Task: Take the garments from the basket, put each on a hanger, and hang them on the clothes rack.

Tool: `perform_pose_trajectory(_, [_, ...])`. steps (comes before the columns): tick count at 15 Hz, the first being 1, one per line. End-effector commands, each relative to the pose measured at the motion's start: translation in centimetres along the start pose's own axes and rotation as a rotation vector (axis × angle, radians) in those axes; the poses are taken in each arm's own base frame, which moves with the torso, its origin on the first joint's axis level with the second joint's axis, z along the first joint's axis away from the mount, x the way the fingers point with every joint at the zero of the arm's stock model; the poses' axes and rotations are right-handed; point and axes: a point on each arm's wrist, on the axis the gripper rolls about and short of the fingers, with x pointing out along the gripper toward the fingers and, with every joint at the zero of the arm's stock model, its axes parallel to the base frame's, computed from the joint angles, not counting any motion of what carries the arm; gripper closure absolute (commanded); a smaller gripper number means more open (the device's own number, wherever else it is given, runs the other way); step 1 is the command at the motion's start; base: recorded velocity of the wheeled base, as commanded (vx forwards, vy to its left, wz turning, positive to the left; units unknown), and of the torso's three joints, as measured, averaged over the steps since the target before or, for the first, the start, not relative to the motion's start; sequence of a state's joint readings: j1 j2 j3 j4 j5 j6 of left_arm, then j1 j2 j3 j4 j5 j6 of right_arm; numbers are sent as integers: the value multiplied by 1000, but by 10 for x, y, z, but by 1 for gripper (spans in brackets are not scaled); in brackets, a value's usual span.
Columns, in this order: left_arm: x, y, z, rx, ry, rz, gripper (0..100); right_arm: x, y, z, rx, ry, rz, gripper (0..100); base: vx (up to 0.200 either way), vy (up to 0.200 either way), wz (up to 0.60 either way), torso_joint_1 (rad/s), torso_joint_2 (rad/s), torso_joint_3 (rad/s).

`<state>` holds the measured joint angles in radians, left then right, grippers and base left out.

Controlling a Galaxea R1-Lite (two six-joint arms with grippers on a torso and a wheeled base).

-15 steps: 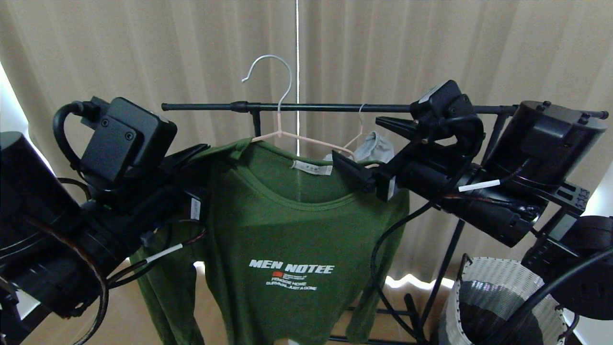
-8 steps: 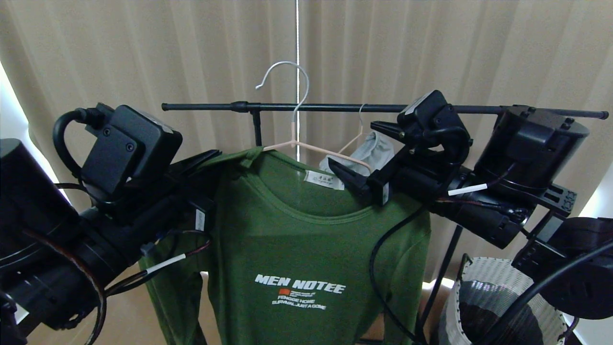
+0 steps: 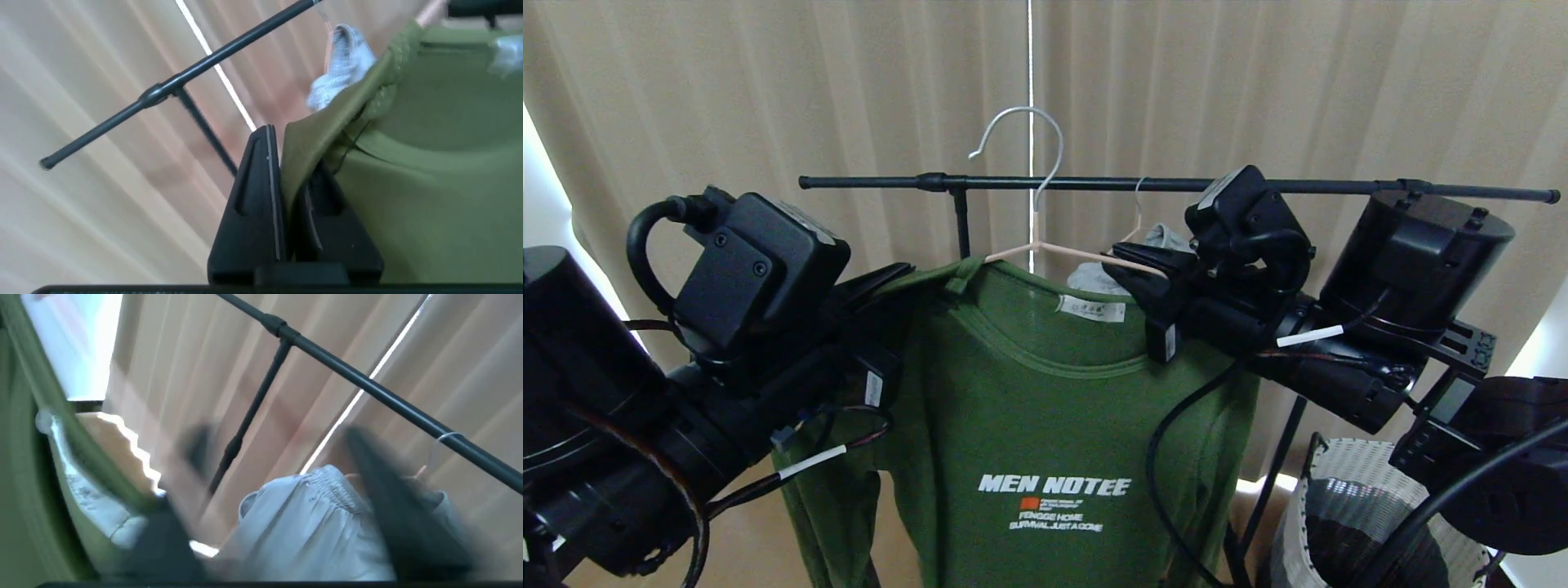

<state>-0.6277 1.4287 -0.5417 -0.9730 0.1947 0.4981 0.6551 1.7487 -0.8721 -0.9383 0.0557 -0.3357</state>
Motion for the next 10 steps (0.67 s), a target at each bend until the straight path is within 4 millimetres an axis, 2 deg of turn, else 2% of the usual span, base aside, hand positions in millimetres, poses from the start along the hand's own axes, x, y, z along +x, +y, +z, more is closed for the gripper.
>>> perform_pose_trajectory(1, [0, 0, 0, 0, 2, 4, 100, 0, 0, 0, 1, -1, -6, 100, 0, 0, 0, 0, 0, 0])
perform_pose_trajectory(9, [-1, 0, 0, -1, 2, 1, 100, -6, 0, -2, 1, 5, -5, 100, 0, 0, 0, 0, 0, 0])
perform_pose_trajectory(10, [-1, -2, 0, -7, 1, -7, 0, -6, 0, -2, 3, 4, -7, 100, 0, 0, 0, 0, 0, 0])
